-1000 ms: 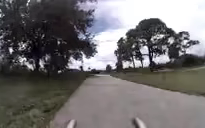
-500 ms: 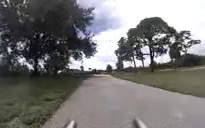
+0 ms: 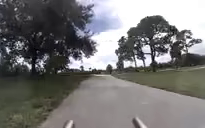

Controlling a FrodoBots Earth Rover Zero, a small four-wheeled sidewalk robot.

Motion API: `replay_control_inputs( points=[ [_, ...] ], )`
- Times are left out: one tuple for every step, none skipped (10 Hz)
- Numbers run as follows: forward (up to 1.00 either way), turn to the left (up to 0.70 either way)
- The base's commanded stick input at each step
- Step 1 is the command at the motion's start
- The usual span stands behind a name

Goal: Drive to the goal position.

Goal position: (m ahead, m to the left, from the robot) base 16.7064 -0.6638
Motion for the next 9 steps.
replay_control_inputs(
  points=[
    [0.70,0.00],
    [0.70,0.00],
    [0.70,0.00],
    [0.70,0.00],
    [0.70,0.00],
    [0.70,0.00],
    [0.70,0.00],
    [0.70,0.00],
    [0.70,0.00]
  ],
)
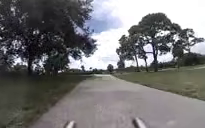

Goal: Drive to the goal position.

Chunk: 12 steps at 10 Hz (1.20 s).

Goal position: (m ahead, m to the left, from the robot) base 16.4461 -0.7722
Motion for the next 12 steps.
replay_control_inputs(
  points=[
    [0.70,0.00],
    [0.70,0.00],
    [0.70,0.00],
    [0.70,0.00],
    [0.70,0.00],
    [0.70,0.00],
    [0.70,0.00],
    [0.70,0.00],
    [0.70,0.00],
    [0.70,0.00],
    [0.70,0.00],
    [0.70,0.00]
  ],
)
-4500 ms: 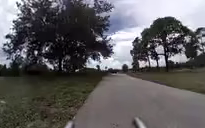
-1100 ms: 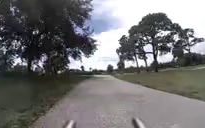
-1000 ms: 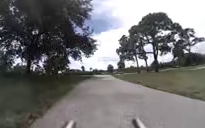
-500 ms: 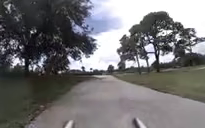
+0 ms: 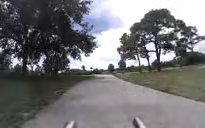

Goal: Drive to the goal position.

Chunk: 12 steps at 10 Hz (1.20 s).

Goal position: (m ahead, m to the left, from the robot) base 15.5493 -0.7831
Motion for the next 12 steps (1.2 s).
replay_control_inputs(
  points=[
    [0.70,0.00],
    [0.70,0.00],
    [0.70,0.00],
    [0.70,0.00],
    [0.70,0.00],
    [0.70,0.00],
    [0.70,0.00],
    [0.70,0.00],
    [0.70,0.00],
    [0.70,0.00],
    [0.70,0.00],
    [0.70,0.00]
  ],
)
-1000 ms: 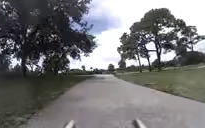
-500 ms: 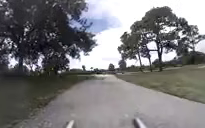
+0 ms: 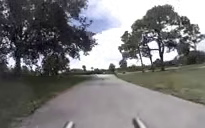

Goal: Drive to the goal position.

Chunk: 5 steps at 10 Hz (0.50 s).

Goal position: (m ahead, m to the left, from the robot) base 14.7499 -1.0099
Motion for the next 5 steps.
replay_control_inputs(
  points=[
    [0.70,0.00],
    [0.70,0.00],
    [0.70,0.00],
    [0.70,0.00],
    [0.70,0.00]
  ],
)
